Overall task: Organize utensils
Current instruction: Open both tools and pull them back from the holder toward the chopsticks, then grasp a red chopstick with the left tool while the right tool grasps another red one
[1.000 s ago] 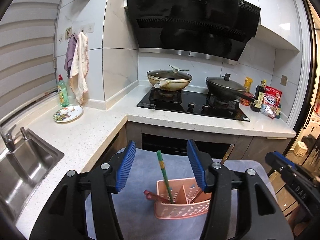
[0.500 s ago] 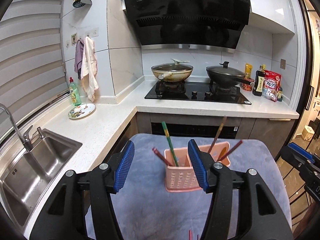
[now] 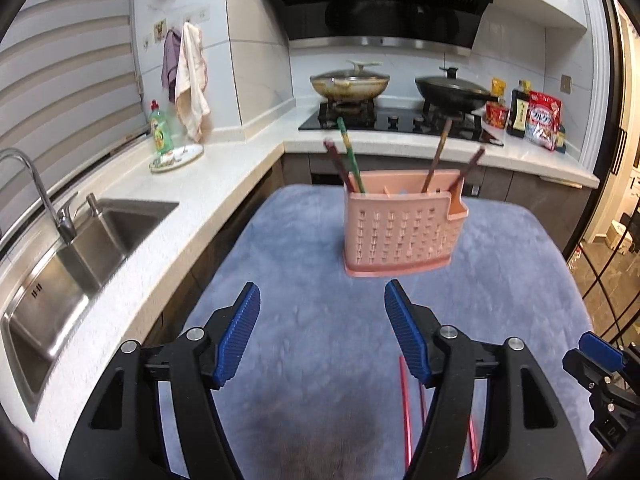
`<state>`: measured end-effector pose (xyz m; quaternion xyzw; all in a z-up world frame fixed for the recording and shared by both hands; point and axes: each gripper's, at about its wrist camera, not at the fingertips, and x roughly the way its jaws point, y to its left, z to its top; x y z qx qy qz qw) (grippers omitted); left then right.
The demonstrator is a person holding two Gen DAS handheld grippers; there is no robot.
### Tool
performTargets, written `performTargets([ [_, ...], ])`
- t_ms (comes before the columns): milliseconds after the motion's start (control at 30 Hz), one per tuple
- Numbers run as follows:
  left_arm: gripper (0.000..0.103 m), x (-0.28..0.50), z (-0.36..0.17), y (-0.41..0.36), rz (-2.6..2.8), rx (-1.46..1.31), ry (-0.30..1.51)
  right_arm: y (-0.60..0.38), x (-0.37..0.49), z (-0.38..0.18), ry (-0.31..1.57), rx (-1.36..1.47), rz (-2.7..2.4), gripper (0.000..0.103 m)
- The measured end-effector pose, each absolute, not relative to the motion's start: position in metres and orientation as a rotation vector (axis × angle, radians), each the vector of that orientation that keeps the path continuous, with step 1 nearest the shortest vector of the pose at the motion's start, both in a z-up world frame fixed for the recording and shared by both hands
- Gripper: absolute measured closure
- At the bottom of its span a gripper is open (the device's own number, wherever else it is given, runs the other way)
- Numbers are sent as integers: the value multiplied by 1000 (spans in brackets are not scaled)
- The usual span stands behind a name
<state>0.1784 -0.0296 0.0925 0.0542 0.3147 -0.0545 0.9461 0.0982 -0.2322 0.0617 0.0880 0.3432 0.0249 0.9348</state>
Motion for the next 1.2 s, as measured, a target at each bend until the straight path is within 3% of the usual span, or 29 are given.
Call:
performTargets([
  [533,42,124,6,-6,-103,82,823,-194,43,-46,951,155,85,70],
  [1200,41,98,-29,-9,-121,94,913,-182,29,-69,999,96,84,73],
])
